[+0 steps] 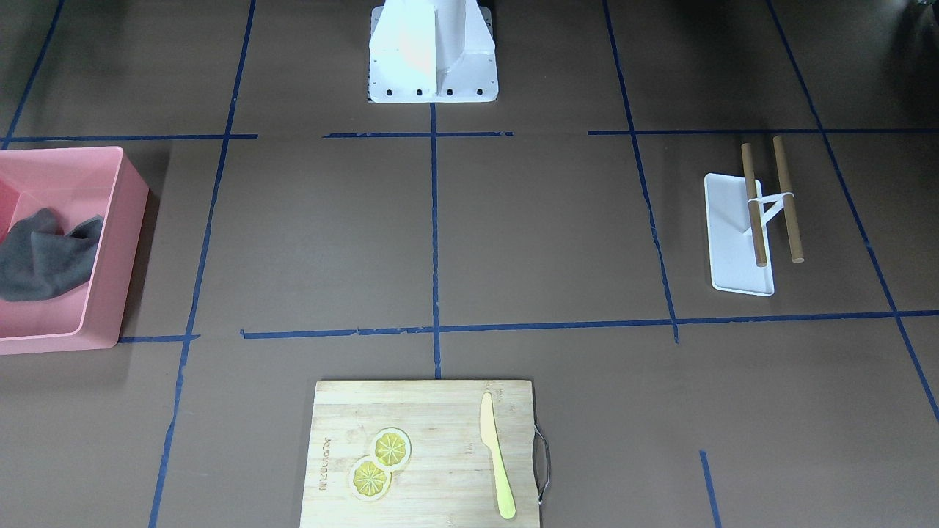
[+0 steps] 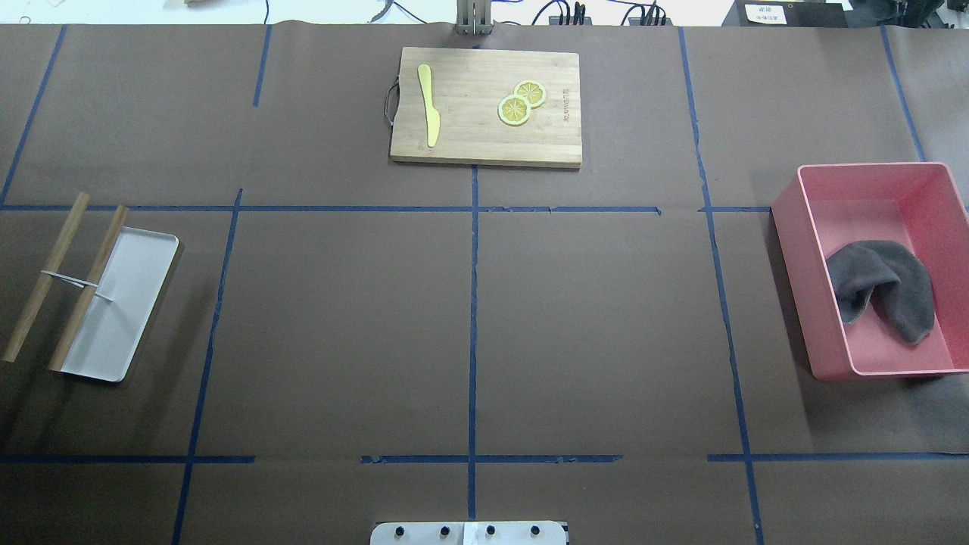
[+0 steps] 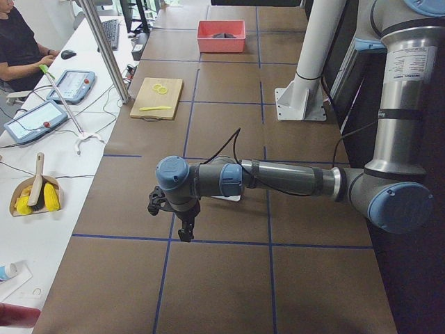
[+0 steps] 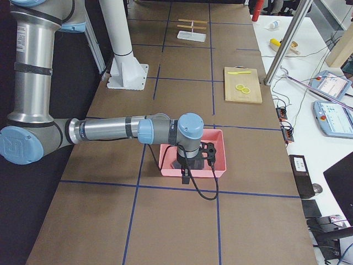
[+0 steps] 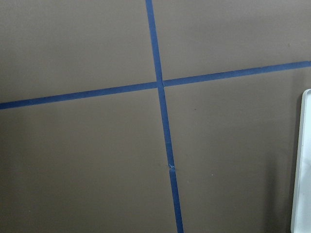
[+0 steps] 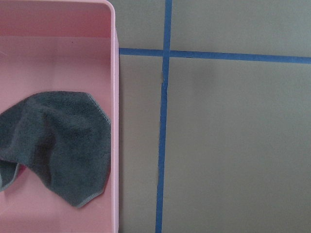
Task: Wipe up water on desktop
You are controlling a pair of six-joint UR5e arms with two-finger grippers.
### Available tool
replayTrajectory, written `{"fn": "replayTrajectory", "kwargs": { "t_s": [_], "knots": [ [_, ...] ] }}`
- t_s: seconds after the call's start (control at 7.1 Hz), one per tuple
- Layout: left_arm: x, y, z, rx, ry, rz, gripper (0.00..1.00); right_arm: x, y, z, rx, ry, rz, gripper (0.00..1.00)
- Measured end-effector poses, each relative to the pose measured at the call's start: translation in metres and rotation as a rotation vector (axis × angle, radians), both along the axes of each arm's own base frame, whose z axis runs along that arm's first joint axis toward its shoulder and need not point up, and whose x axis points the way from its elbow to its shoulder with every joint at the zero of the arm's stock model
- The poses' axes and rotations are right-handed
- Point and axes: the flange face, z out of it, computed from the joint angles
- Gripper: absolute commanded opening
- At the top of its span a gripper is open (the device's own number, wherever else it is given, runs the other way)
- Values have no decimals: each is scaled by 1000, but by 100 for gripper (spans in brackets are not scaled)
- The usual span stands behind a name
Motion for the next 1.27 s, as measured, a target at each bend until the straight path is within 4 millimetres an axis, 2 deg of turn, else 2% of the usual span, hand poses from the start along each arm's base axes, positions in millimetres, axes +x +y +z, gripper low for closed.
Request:
{"fn": "replayTrajectory", "kwargs": {
  "t_s": [0.28,1.27],
  "knots": [
    [1,4,9,-17,12,1,100,0,0,5,-10,-3,-1,100],
    [2,4,8,-11,12,3,100,-1,-1,4,-5,-9,0,100]
  ]
}}
